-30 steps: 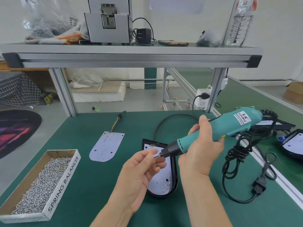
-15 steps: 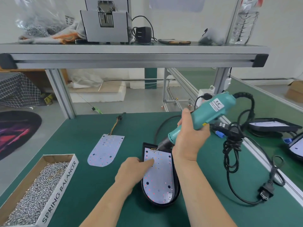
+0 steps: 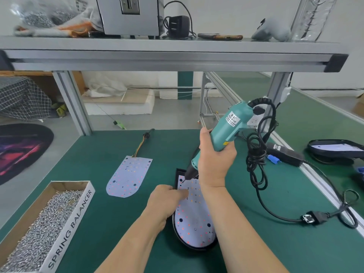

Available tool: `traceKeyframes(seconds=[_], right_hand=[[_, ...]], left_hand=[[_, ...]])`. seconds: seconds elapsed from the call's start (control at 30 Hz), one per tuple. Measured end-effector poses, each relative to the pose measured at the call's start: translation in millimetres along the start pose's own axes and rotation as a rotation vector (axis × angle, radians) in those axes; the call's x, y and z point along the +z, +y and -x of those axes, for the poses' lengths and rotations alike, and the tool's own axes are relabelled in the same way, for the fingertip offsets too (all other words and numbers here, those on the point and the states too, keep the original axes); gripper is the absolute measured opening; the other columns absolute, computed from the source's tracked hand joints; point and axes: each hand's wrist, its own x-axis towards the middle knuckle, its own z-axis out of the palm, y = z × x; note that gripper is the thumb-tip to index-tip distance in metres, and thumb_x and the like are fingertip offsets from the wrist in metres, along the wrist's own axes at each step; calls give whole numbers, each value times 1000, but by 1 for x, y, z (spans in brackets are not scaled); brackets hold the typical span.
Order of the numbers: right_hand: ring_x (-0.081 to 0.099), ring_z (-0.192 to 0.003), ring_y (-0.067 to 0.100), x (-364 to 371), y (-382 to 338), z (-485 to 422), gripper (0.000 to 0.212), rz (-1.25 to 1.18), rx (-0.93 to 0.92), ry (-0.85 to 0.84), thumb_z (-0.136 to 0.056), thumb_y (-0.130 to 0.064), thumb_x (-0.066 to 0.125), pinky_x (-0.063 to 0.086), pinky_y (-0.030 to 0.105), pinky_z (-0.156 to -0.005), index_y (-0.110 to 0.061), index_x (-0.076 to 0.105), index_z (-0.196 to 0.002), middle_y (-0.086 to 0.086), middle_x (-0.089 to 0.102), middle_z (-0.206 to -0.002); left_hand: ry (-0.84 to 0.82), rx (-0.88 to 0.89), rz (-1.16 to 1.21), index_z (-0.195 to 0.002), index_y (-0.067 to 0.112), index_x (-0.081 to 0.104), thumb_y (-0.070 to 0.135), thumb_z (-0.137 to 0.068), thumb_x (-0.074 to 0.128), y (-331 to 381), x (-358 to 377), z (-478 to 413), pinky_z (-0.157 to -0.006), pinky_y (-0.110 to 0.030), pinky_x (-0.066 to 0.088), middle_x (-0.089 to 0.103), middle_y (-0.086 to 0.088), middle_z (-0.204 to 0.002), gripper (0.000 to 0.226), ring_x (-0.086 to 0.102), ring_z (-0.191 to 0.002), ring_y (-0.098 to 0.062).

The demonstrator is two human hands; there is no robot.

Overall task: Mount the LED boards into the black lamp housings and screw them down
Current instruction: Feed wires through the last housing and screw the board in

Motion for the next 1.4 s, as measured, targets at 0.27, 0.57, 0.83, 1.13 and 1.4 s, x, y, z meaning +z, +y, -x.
traceKeyframes(seconds=[0.27, 0.57, 0.83, 1.13, 1.4], right_hand=[[41, -46, 10, 1, 2, 4, 27, 10, -38, -40, -81, -17, 72, 41, 21, -46, -8, 48, -71, -12, 45, -54], [43, -47, 10, 3, 3, 7, 24, 29, -45, -68, -79, -22, 71, 42, 22, -47, -20, 50, -69, -14, 48, -53], [41, -43, 8, 3, 10, 9, 26, 0, 40, -122, -80, -21, 72, 40, 20, -43, -16, 48, -70, -14, 46, -51], [44, -49, 9, 2, 2, 13, 27, 54, 38, -108, -81, -24, 74, 43, 20, -48, -21, 50, -69, -14, 48, -54], [56, -55, 11, -30, -46, -13, 20, -54, 4, 5, -81, -33, 77, 47, 22, -54, -25, 58, -80, -6, 60, -62]], left_hand=[[-1, 3, 11, -85, 17, 64, 34, -51, 68, -2, 0, -1, -74, -36, 41, 60, -9, -82, 38, 53, -74, -20], [4, -9, 16, -83, 16, 63, 34, -52, 67, -1, 1, 1, -74, -37, 41, 61, -9, -82, 37, 54, -74, -21], [33, -19, 13, -89, -6, 67, 32, -54, 67, -5, -1, 0, -80, -39, 49, 70, -28, -103, 52, 57, -75, -21], [21, -17, 14, -91, 0, 71, 31, -54, 69, -4, -2, 0, -84, -43, 52, 71, -25, -96, 48, 58, -77, -21], [33, -22, -35, -78, 13, 55, 29, -53, 68, 4, -1, 2, -70, -33, 36, 56, -9, -76, 32, 49, -71, -20]])
